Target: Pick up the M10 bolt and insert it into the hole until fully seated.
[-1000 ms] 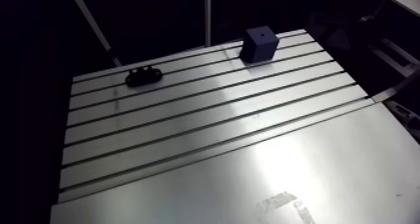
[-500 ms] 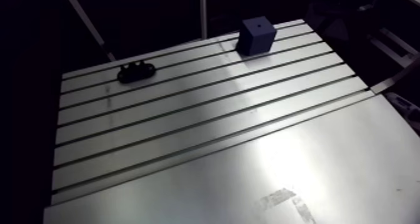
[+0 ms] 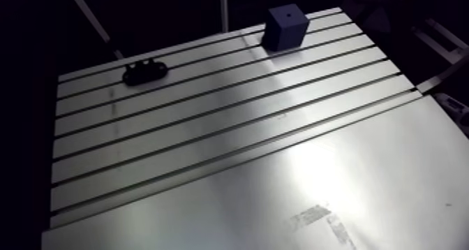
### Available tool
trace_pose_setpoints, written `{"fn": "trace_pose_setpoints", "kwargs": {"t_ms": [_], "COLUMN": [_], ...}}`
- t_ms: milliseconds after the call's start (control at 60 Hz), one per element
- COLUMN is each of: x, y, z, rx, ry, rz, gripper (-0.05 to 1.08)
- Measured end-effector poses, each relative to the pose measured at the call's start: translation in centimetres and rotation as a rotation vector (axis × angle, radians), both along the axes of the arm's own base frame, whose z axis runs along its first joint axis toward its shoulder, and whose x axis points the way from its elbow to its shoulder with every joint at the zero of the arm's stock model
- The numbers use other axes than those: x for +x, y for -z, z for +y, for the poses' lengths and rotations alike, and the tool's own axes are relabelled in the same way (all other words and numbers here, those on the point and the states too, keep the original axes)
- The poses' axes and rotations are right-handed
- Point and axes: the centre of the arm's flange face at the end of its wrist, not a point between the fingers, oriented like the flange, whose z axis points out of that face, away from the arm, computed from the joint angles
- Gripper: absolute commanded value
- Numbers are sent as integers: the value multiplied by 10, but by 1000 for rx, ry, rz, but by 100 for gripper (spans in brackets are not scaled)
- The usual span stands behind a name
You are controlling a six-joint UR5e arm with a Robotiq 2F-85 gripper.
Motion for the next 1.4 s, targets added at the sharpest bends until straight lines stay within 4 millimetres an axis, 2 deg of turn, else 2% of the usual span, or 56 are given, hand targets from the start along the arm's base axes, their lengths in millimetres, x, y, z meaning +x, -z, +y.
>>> {"fn": "trace_pose_setpoints", "kwargs": {"t_ms": [467, 983, 1400], "x": [-4, 1, 5], "y": [27, 50, 60], "z": [16, 33, 38], "rx": [-12, -27, -35], "ry": [19, 44, 53], "rz": [-28, -64, -82], "gripper": [108, 108, 108]}}
